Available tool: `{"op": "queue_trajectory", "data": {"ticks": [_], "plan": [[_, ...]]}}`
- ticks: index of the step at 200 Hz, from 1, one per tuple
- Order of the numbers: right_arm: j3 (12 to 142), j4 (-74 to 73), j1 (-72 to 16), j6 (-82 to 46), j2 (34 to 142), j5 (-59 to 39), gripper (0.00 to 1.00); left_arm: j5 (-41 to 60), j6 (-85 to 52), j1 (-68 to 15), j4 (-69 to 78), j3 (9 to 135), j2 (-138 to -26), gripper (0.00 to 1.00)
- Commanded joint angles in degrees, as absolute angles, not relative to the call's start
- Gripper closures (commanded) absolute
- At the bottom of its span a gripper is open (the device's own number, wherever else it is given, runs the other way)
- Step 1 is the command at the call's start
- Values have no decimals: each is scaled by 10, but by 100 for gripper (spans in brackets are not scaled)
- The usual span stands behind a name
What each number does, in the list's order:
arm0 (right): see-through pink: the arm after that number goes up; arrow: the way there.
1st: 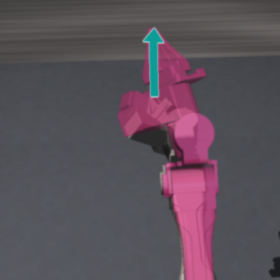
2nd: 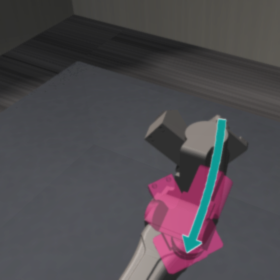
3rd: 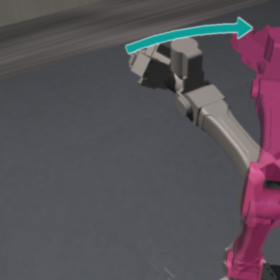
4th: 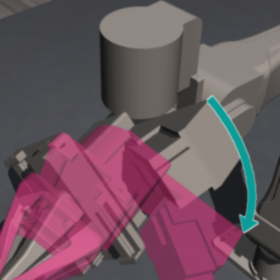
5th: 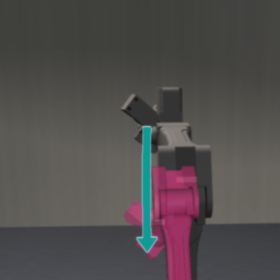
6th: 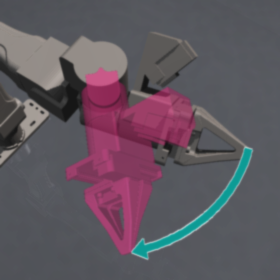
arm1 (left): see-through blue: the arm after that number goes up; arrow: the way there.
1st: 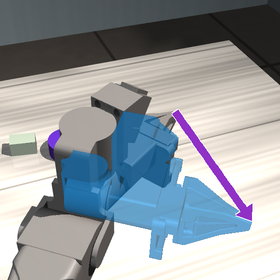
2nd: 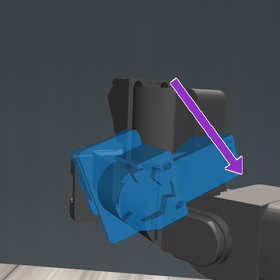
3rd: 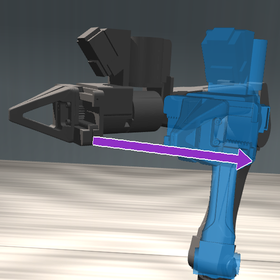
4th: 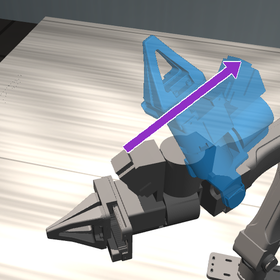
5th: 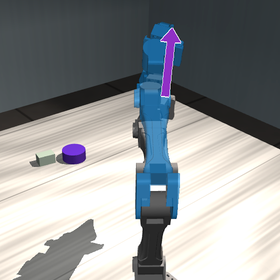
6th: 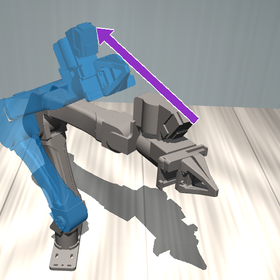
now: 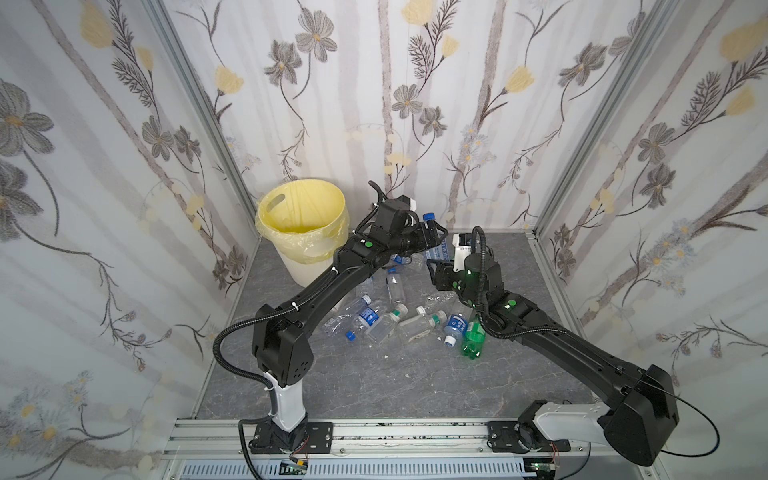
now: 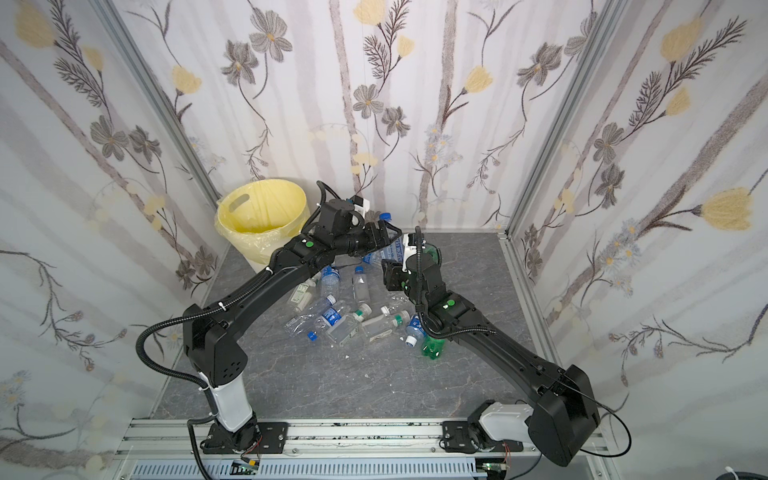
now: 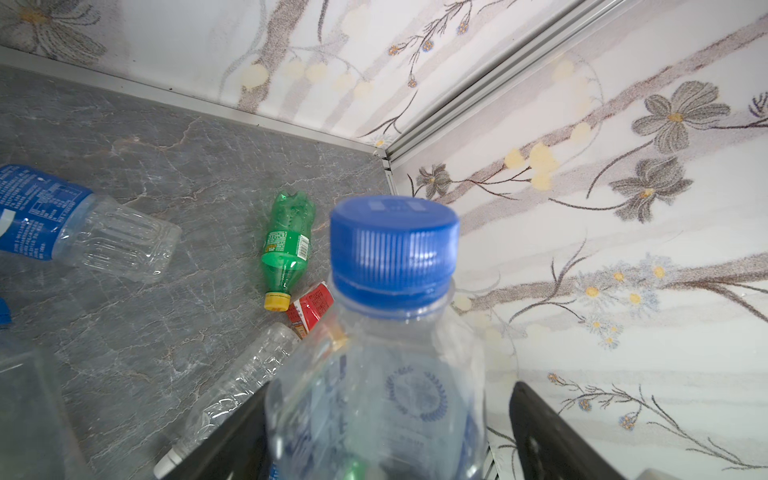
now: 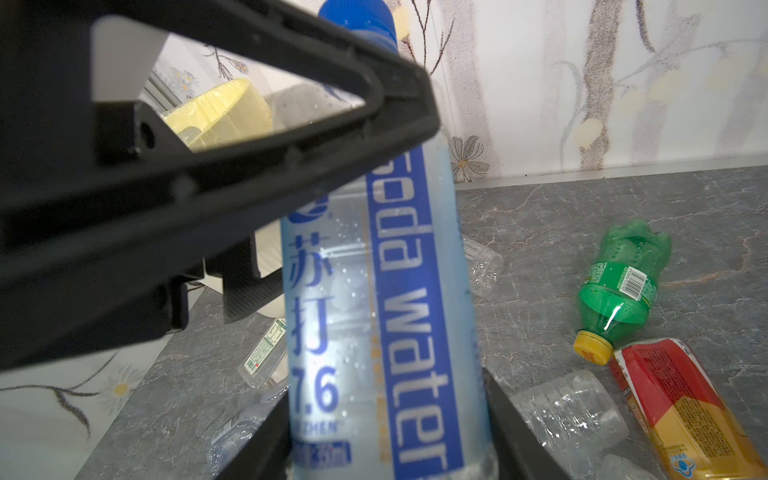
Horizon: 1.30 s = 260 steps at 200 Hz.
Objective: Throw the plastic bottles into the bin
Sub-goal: 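Lift the soda water bottle with the right gripper while the left grasps a blue-capped bottle, then carry both bottles over the bin and open both grippers to drop them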
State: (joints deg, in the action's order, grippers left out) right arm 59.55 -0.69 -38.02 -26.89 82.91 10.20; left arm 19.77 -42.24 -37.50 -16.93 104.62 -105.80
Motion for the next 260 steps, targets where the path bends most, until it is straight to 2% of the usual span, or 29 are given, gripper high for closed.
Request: {"op": "queue_trajectory", "data": {"ticks": [1, 12, 50, 70, 102, 146, 207, 260], "plan": [[603, -41, -381, -269, 832, 101, 51, 203, -426, -375, -150, 1054, -1061, 18], [605, -42, -381, -269, 834, 100, 51, 202, -426, -375, -149, 1055, -1061, 20], [616, -44, -381, -269, 843, 95, 50, 204, -425, -375, -147, 1056, -1063, 39], [621, -44, -381, -270, 847, 93, 48, 205, -421, -375, -147, 1058, -1062, 43], [627, -41, -381, -271, 853, 84, 37, 202, -409, -372, -148, 1058, -1062, 49], [628, -35, -381, -261, 842, 83, 27, 200, -394, -348, -148, 1060, -1056, 49], [630, -40, -381, -236, 833, 85, 1, 168, -356, -312, -169, 1058, -1033, 54], [639, -67, -381, -212, 829, 48, 0, 45, -254, -303, -265, 1128, -1016, 54]]}}
